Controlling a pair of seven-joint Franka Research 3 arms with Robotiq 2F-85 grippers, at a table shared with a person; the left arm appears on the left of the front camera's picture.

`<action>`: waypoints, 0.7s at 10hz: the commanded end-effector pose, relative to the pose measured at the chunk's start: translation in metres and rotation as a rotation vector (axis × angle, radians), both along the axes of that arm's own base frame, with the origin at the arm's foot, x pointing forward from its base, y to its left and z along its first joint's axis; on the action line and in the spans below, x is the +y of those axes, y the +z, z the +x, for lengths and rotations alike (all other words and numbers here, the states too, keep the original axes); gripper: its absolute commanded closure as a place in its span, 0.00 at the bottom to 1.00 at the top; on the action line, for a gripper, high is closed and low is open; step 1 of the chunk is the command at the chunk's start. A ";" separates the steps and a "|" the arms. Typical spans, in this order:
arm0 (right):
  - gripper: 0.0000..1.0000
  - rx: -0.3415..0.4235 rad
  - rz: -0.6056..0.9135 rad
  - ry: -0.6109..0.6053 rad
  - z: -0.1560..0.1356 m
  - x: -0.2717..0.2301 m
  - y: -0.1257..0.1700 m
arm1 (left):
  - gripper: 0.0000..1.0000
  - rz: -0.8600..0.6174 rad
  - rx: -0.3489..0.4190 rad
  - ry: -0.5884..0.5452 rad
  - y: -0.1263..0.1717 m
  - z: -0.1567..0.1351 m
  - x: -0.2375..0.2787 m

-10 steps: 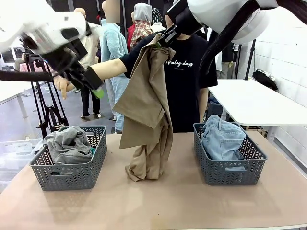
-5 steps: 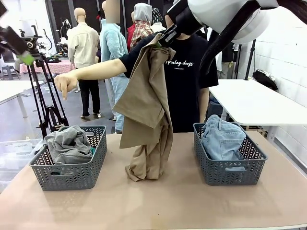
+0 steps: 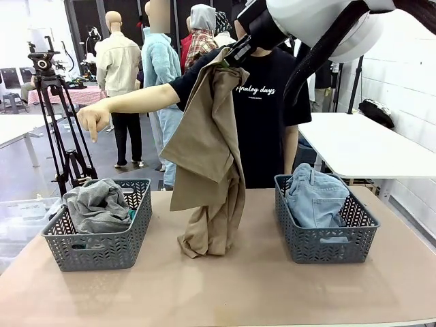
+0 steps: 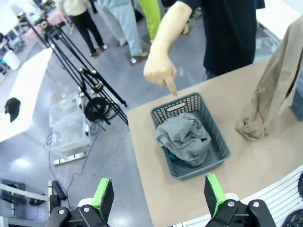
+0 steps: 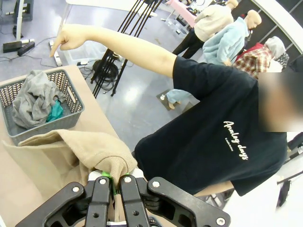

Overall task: Sort the tops and bottoms.
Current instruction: Sort the clothes according to human instructions.

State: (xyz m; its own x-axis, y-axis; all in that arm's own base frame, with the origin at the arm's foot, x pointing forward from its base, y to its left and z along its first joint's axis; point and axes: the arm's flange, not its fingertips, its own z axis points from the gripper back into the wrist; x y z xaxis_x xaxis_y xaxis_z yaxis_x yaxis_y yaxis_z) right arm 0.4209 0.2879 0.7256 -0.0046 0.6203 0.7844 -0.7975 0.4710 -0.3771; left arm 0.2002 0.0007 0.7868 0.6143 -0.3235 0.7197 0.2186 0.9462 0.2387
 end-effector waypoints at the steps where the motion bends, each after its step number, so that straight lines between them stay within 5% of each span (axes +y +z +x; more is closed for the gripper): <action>1: 1.00 -0.014 -0.005 -0.008 -0.001 -0.001 0.001 | 0.00 -0.011 -0.004 0.037 -0.018 -0.002 0.005; 5: 1.00 0.000 0.000 0.000 0.000 0.000 0.000 | 0.00 0.000 0.000 0.000 0.000 0.000 0.000; 7: 1.00 -0.154 0.063 0.069 0.008 0.022 0.024 | 0.00 0.000 0.000 0.000 0.000 0.000 0.000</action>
